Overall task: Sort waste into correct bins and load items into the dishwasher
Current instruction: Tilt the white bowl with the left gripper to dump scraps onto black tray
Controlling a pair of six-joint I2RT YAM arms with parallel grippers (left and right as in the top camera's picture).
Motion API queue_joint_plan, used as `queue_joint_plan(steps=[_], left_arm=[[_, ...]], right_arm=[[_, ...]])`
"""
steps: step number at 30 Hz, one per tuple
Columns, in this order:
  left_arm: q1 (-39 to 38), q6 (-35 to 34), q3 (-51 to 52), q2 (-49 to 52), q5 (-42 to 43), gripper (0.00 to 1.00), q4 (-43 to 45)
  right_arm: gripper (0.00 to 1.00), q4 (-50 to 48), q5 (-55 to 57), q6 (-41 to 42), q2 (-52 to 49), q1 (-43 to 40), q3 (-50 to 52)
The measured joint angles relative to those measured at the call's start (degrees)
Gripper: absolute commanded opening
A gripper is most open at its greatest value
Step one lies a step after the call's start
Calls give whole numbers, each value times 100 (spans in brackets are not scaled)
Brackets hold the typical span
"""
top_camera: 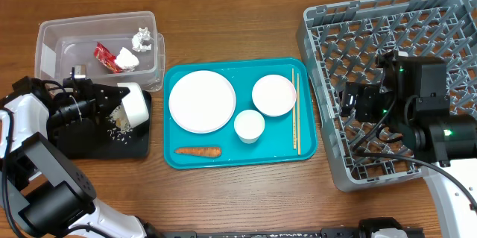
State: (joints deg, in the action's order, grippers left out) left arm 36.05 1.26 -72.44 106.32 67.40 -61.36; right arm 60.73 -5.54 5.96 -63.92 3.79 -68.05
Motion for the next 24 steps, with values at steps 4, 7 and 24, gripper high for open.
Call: queue_joint_plan(steps=[4,7,24], left_arm=[[0,114,0,0,146,4,-17],[0,308,0,0,188,4,-35],[238,2275,0,0,811,4,-999]], right_arm=[[100,2,0,2,0,0,0],[100,2,0,0,0,0,0],[100,13,0,2,0,0,0]])
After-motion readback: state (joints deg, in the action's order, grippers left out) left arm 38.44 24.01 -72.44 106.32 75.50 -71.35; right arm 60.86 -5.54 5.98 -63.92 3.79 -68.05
